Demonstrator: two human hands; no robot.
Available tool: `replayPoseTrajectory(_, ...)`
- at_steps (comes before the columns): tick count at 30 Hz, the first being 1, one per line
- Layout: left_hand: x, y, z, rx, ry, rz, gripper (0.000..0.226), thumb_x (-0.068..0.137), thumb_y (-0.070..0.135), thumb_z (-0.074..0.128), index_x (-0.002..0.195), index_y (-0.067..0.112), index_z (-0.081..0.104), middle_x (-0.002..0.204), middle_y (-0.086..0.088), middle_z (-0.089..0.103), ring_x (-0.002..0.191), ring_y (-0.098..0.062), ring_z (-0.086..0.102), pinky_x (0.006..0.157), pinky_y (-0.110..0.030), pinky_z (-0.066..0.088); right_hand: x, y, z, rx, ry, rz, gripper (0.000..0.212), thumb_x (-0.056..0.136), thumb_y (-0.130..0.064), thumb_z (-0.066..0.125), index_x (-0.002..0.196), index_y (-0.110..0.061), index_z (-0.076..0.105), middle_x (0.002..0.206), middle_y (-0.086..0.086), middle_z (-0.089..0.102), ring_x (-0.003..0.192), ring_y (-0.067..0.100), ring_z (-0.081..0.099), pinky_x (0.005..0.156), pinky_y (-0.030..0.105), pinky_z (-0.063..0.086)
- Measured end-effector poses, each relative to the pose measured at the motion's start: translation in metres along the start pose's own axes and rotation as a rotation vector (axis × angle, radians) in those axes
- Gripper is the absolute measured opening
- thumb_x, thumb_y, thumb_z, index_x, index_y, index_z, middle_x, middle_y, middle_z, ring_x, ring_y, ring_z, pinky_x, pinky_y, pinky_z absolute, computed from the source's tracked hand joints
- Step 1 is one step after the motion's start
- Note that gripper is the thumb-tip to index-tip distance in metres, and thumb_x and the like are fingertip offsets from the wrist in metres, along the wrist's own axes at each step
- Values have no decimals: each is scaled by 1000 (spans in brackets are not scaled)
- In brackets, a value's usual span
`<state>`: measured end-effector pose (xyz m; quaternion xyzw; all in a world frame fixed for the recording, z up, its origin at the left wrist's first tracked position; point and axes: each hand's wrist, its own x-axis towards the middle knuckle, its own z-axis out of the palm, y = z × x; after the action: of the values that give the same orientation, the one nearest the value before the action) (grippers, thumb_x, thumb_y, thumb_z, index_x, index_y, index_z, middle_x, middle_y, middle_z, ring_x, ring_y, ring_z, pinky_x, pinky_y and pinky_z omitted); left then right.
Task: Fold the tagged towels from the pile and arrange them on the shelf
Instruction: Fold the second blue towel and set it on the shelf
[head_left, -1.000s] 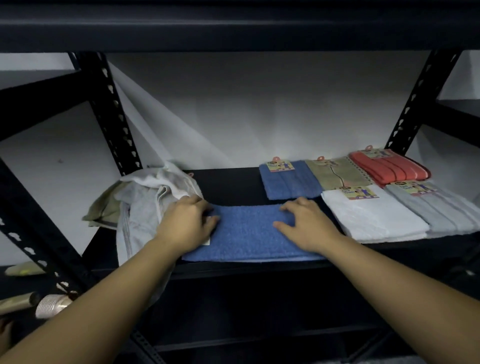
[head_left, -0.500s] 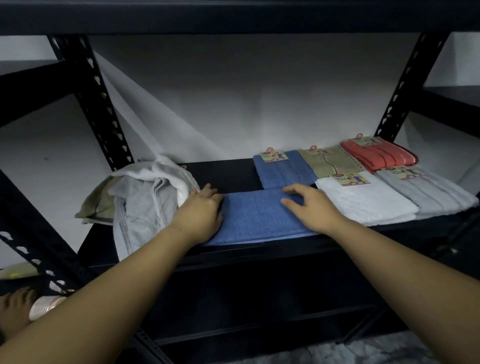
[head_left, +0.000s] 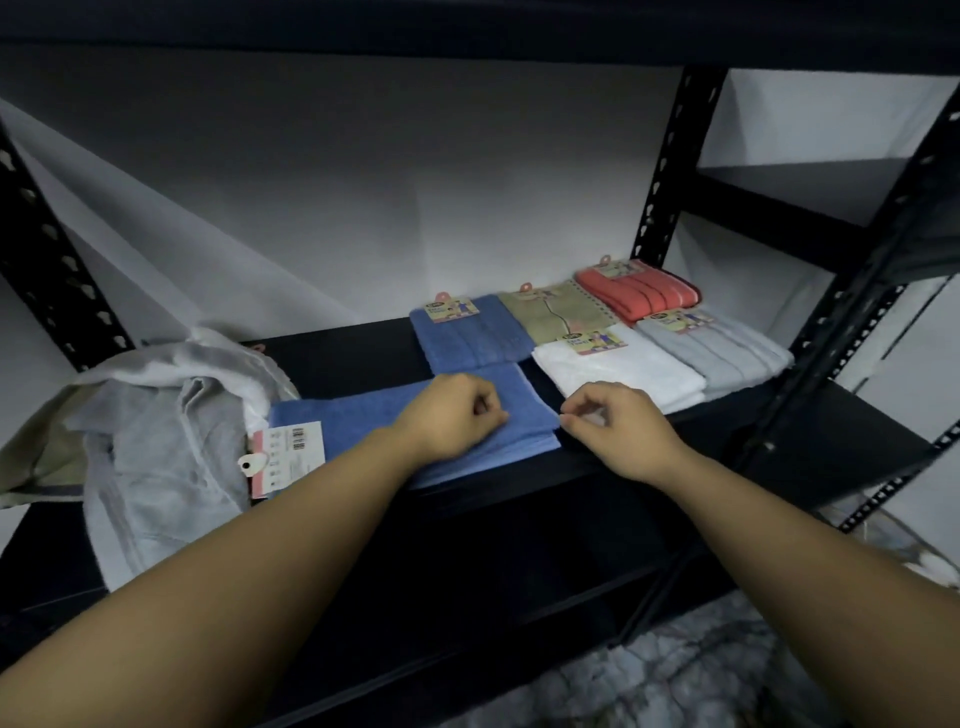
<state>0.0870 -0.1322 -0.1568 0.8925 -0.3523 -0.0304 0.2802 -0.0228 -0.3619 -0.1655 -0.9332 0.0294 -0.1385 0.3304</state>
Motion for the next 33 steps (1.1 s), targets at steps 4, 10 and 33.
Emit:
replayPoseTrajectory(4,-3,5,2,11,-19,78,28,87,51,75,92,25,66,89,12,67,80,-3,61,74,-28,53,0,8,2,20,-56,-16,2,88,-25,80,88,-25,78,89,-14,70,91,0,62,78,12,43)
replayPoseTrajectory(10,3,11,8,117,-71,185,13,93,36,70,90,24,68,89,13,57,80,-7,54,72,-30,43,2,15,3,94,-87,3,8,85,-19,82,87,-25,78,95,-10,70,97,8,62,88,25,49)
replayPoseTrajectory(33,1,24,15,108,37,178,15,96,33,64,87,23,71,97,9,56,84,-12,58,78,-40,54,7,20,14,93,-112,25,16,79,-36,87,84,-33,72,99,-3,63,102,18,57,91,30,46)
